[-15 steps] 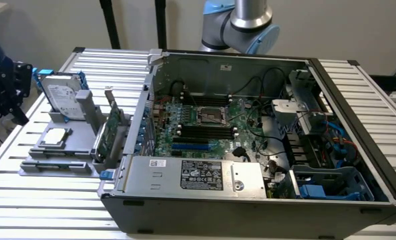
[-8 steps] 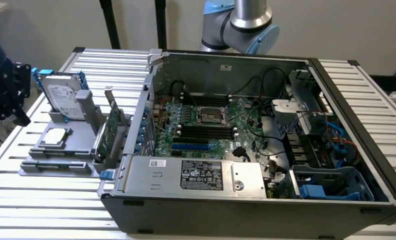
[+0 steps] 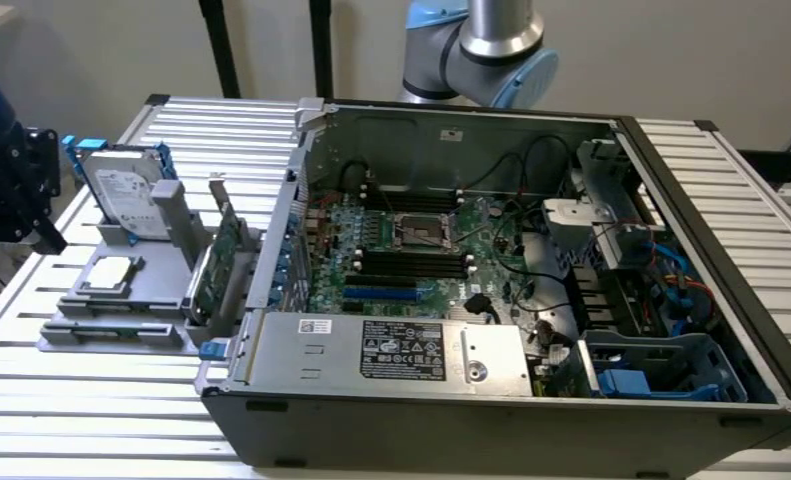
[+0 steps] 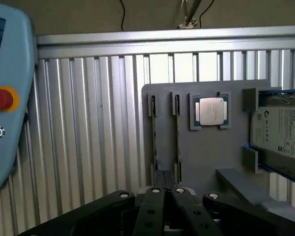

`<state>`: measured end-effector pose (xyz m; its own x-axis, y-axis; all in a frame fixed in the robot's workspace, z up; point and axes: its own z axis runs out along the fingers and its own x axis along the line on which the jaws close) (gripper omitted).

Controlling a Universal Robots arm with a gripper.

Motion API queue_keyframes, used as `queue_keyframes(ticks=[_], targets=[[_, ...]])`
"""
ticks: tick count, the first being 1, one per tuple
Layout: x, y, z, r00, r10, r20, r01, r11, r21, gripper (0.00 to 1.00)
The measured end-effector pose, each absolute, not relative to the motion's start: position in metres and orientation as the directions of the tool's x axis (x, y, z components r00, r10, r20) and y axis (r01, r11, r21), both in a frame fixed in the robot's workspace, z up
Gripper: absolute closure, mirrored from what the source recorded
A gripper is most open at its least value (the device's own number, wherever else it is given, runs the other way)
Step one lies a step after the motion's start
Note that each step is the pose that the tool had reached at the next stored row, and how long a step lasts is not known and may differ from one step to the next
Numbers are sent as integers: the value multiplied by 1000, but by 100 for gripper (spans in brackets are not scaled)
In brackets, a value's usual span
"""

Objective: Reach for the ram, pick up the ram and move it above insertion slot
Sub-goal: 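Pick up the ram and move it above insertion slot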

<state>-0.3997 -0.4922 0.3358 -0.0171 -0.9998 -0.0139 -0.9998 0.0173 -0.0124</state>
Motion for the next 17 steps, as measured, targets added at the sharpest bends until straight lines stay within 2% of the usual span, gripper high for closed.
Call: queue_keyframes(ticks=[8,14,17], targets=[[-400,-492,333,123,-992,-14,-992,-123,-19,89],[-400,-492,332,129,-992,-14,-991,-129,-18,88],[-399,-492,332,125,-992,-14,-992,-125,-15,70]])
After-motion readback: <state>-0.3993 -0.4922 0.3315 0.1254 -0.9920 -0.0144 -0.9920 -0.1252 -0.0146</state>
